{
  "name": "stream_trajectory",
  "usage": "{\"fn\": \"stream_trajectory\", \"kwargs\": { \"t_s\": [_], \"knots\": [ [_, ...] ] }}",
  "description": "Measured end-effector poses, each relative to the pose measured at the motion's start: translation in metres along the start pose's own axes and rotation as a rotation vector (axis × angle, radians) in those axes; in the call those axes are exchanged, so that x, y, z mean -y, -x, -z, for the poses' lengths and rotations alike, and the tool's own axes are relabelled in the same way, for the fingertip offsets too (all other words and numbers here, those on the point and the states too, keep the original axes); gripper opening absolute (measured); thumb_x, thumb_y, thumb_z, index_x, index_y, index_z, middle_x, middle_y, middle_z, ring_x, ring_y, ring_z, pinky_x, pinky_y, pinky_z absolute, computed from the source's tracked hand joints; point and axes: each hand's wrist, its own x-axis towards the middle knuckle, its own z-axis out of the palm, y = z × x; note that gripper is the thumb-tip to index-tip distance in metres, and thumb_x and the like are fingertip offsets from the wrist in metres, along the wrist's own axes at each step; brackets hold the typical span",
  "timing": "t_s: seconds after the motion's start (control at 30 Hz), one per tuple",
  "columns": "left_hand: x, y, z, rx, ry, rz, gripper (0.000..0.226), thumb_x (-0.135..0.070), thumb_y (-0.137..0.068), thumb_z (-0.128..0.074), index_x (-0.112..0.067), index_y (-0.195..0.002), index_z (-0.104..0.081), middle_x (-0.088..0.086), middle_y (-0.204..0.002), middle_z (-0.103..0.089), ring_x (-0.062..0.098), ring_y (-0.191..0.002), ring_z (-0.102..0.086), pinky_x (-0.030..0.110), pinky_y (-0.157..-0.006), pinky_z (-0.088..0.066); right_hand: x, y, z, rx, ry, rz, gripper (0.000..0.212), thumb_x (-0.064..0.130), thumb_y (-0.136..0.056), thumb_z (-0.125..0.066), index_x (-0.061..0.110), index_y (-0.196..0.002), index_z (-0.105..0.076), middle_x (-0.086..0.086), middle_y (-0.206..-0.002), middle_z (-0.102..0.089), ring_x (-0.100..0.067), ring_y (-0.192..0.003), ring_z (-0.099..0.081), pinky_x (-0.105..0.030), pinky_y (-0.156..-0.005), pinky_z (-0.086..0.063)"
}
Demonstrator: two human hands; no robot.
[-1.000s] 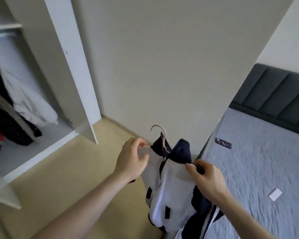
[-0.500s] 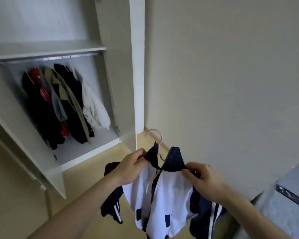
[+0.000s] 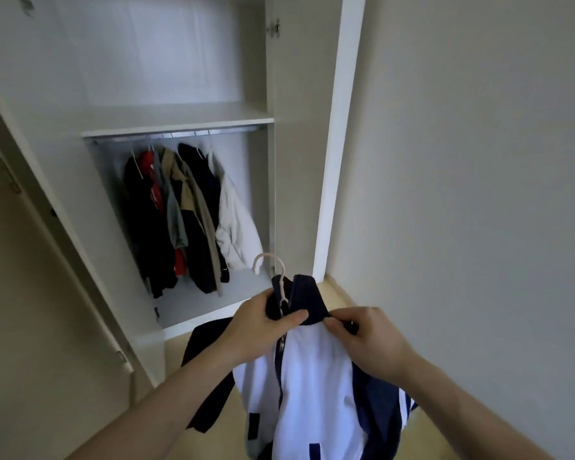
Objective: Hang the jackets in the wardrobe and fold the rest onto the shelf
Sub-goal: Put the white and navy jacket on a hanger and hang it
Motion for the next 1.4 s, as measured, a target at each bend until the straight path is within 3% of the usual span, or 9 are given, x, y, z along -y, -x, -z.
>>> {"fn": "stream_trajectory", "kwargs": {
  "t_s": [0.17,0.27,0.4,0.6,0.73,0.83,1.07,1.27,1.4],
  "knots": [
    [0.012,-0.057,0.029,-0.049,-0.006,-0.003,0.035,-0.059,-0.082,-0.073,-0.036,-0.108,-0.069,-0.016,-0.103,-0.076,0.002,-0.1,-0.07,0.041,-0.1,-0.054,-0.025,-0.063,0.011,0.093,0.017,-0.012,0.033,0.066,-0.096,-0.049,0.042,-0.086,-0.069,0.015,-0.07,-0.065,-0.007,-0.061,-0.056,-0.019,-0.059,-0.044],
    [0.017,-0.101,0.05,-0.059,0.032,0.002,0.036,-0.056,-0.085,-0.073,-0.036,-0.115,-0.069,-0.016,-0.113,-0.075,0.002,-0.11,-0.068,0.039,-0.105,-0.051,-0.059,-0.099,0.031,0.139,0.11,-0.021,0.051,0.059,-0.097,-0.051,0.016,-0.07,-0.047,0.004,-0.058,-0.044,-0.01,-0.053,-0.039,-0.026,-0.056,-0.034],
    [0.018,-0.169,0.066,-0.1,-0.018,-0.002,0.038,-0.057,-0.085,-0.072,-0.035,-0.116,-0.068,-0.015,-0.114,-0.074,0.003,-0.11,-0.068,0.041,-0.104,-0.053,-0.081,-0.149,0.045,0.188,-0.122,-0.014,0.05,0.039,-0.106,-0.054,0.014,-0.069,-0.031,0.008,-0.063,-0.028,-0.009,-0.06,-0.029,-0.023,-0.058,-0.027],
    [0.007,-0.267,0.09,-0.248,-0.332,-0.029,0.041,-0.072,-0.083,-0.06,-0.04,-0.107,-0.065,-0.019,-0.1,-0.071,-0.002,-0.099,-0.066,0.037,-0.095,-0.055,-0.11,-0.249,0.041,0.067,-0.261,0.009,0.054,0.052,-0.101,-0.053,0.007,-0.072,-0.043,0.004,-0.064,-0.037,-0.003,-0.066,-0.042,-0.022,-0.063,-0.034],
    [0.008,-0.315,0.111,-0.228,-0.263,-0.085,0.045,-0.059,-0.09,-0.064,-0.029,-0.123,-0.067,-0.013,-0.117,-0.069,0.001,-0.11,-0.064,0.039,-0.101,-0.053,-0.124,-0.308,0.028,0.042,-0.317,-0.013,0.064,0.068,-0.095,-0.049,0.007,-0.075,-0.046,-0.016,-0.068,-0.042,-0.012,-0.059,-0.042,-0.031,-0.06,-0.035],
    [0.015,-0.348,0.133,-0.213,-0.232,-0.109,0.046,-0.048,-0.093,-0.068,-0.028,-0.133,-0.062,-0.011,-0.128,-0.064,0.001,-0.12,-0.059,0.036,-0.108,-0.049,-0.127,-0.347,0.019,0.021,-0.341,-0.071,0.062,0.071,-0.093,-0.05,0.012,-0.074,-0.049,-0.011,-0.064,-0.044,-0.012,-0.057,-0.043,-0.031,-0.057,-0.035],
    [0.052,-0.42,0.214,-0.147,-0.275,-0.025,0.052,-0.046,-0.094,-0.07,-0.031,-0.141,-0.054,-0.015,-0.137,-0.051,0.001,-0.123,-0.053,0.031,-0.113,-0.044,-0.108,-0.427,-0.008,-0.139,-0.504,-0.212,0.043,0.05,-0.094,-0.055,0.027,-0.059,-0.045,0.004,-0.057,-0.045,-0.01,-0.052,-0.044,-0.019,-0.048,-0.035],
    [0.069,-0.477,0.305,-0.165,-0.389,-0.108,0.043,-0.038,-0.095,-0.071,-0.029,-0.135,-0.058,-0.013,-0.134,-0.05,0.002,-0.124,-0.049,0.023,-0.108,-0.037,-0.097,-0.501,-0.039,-0.319,-0.478,-0.26,0.044,0.035,-0.103,-0.055,0.005,-0.071,-0.048,-0.004,-0.058,-0.047,-0.015,-0.055,-0.046,-0.034,-0.059,-0.035],
    [0.07,-0.519,0.364,-0.259,-0.447,-0.178,0.039,-0.032,-0.091,-0.076,-0.025,-0.127,-0.063,-0.009,-0.125,-0.052,0.009,-0.12,-0.053,0.026,-0.108,-0.04,-0.091,-0.547,-0.055,-0.409,-0.477,-0.288,0.044,0.034,-0.104,-0.055,-0.005,-0.085,-0.059,-0.025,-0.072,-0.058,-0.023,-0.061,-0.054,-0.034,-0.06,-0.041]
  ]
}}
